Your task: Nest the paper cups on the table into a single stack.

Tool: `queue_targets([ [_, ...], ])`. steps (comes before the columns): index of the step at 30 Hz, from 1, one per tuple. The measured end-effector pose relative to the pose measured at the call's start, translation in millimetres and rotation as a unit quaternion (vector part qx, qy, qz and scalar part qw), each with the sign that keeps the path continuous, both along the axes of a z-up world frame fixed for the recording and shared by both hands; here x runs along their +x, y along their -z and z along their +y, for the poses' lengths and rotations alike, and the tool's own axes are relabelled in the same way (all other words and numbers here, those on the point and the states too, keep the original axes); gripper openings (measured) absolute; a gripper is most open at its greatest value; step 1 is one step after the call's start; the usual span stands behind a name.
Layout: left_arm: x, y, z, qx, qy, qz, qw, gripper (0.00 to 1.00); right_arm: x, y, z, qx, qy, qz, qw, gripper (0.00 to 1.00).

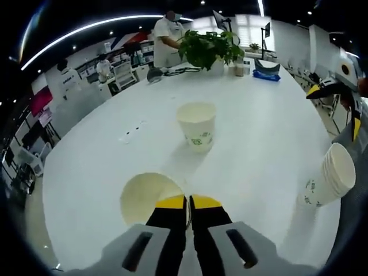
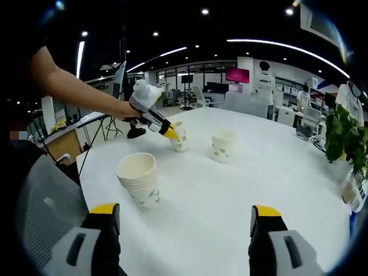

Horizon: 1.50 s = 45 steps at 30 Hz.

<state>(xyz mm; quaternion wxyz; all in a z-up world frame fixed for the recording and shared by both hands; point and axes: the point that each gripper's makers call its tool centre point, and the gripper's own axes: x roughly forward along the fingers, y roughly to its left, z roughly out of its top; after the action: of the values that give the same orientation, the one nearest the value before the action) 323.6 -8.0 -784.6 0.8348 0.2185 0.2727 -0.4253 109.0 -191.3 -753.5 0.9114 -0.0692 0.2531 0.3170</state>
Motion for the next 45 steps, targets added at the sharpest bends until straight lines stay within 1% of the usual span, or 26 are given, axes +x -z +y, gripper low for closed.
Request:
queue_targets([
  [2, -2.3, -3.4, -1, -0.003, -0.001, 0.0, 1.0, 0.0, 0, -1.3, 0, 0.001, 0.002, -0.002, 1.0, 0.96],
  [8, -7.7, -5.3, -5, -0.013, 0.0, 0.002, 0.9999, 0.0, -1, -4.0, 0, 0.004, 0.006, -0.006, 1.0, 0.95],
  [12, -13.9, -14.8, -7, -0.018, 0.001, -0.003, 0.9998, 0.0, -3, -5.0, 0, 0.004, 0.006, -0.007, 0.9999, 0.96],
  [14, -19.7, -23.0, -9, -0.023, 0.002, -0.005, 0.9997, 0.0, -4, -6.5, -1, 0.005, 0.005, -0.01, 0.9999, 0.96],
  [18, -25.1, -29.9, -10, -0.029, 0.002, -0.005, 0.9996, 0.0, -3, -9.4, -2, 0.007, 0.007, -0.015, 0.9998, 0.96],
  [19, -30.9, -35.3, -13, -0.031, 0.002, -0.007, 0.9995, 0.0, -4, -10.7, -2, 0.007, 0.006, -0.018, 0.9998, 0.96],
  [23, -32.9, -38.4, -9, -0.032, 0.001, -0.008, 0.9994, 0.0, -5, -12.9, -2, 0.007, 0.003, -0.022, 0.9997, 0.96],
  [27, -44.7, -48.3, -10, -0.035, 0.0, -0.004, 0.9994, 0.0, -7, -15.5, -3, 0.008, 0.001, -0.027, 0.9996, 0.96],
  [29, -50.7, -47.6, -11, -0.036, 0.002, 0.002, 0.9994, 0.0, -7, -16.7, -2, 0.009, 0.0, -0.028, 0.9996, 0.96],
  [33, -65.1, -51.9, -9, -0.031, 0.008, 0.011, 0.9994, 0.0, -10, -17.7, -2, 0.008, -0.003, -0.029, 0.9995, 0.96],
  [35, -78.7, -56.3, -10, -0.03, 0.014, 0.02, 0.9992, 0.0, -13, -18.4, -1, 0.009, -0.005, -0.03, 0.9995, 0.96],
  [37, -89.0, -59.4, -11, -0.023, 0.019, 0.023, 0.9993, 0.0, -15, -19.2, -1, 0.011, -0.005, -0.031, 0.9995, 0.96],
  [39, -94.9, -61.5, -10, -0.022, 0.022, 0.028, 0.9991, 0.0, -17, -19.8, 1, 0.012, -0.006, -0.031, 0.9994, 0.96],
  [41, -98.8, -63.6, -9, -0.019, 0.025, 0.029, 0.9991, 0.0, -20, -20.2, 2, 0.01, -0.008, -0.031, 0.9994, 0.96],
  [45, -114.7, -74.6, -17, -0.011, 0.036, 0.027, 0.9989, 0.0, -23, -22.0, 3, 0.011, -0.009, -0.034, 0.9993, 0.96],
])
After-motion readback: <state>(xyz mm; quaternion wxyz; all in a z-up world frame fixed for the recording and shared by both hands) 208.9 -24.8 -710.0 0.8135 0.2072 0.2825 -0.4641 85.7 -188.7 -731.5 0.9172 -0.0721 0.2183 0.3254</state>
